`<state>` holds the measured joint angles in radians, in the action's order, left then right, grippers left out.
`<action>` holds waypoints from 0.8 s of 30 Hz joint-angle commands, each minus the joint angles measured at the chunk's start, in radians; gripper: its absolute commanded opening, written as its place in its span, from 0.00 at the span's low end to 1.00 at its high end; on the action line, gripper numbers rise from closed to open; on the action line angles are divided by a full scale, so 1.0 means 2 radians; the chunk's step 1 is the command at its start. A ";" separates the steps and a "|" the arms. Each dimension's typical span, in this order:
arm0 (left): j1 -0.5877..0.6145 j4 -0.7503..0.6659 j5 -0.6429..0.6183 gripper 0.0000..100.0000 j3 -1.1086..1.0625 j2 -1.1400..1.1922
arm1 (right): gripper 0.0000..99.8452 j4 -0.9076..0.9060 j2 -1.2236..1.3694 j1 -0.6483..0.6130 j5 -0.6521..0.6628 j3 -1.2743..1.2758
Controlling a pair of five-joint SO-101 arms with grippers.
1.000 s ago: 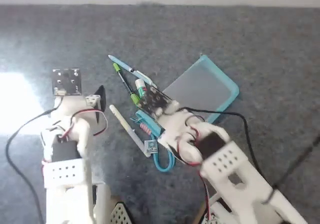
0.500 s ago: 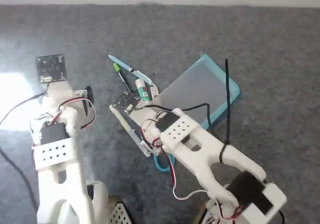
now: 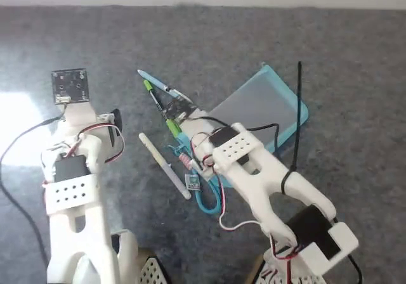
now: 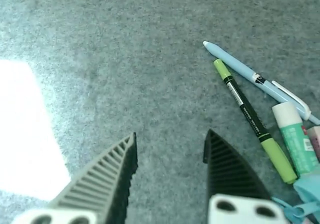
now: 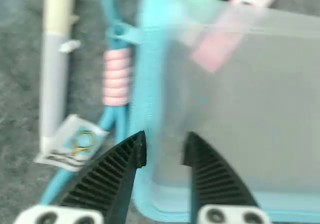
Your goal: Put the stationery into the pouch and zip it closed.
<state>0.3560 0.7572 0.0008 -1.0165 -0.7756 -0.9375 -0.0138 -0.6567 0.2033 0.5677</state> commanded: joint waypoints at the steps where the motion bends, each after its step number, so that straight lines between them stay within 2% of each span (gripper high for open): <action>1: -0.003 0.002 -0.004 0.21 0.023 0.002 | 0.02 -0.002 0.004 0.033 0.021 -0.008; 7: -0.004 0.002 -0.004 0.21 0.023 0.002 | 0.05 -0.014 0.008 0.117 0.112 -0.015; 10: -0.004 -0.010 -0.004 0.21 0.020 0.002 | 0.05 -0.058 -0.012 0.124 0.097 -0.031; 14: 0.000 -0.030 -0.004 0.21 0.012 0.002 | 0.05 -0.105 -0.089 0.016 0.046 -0.048; 17: 0.044 -0.030 -0.004 0.21 0.029 0.003 | 0.06 -0.083 -0.128 -0.063 0.018 -0.045; 20: 0.123 -0.027 -0.004 0.21 0.069 0.018 | 0.14 -0.055 -0.120 -0.099 0.002 -0.046; 24: 0.172 -0.027 -0.004 0.21 0.110 0.079 | 0.21 -0.007 -0.072 -0.112 -0.002 -0.049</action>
<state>0.6414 0.7219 0.0008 -0.8892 -0.6882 -1.0234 -0.1903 -0.8638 0.2186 0.5263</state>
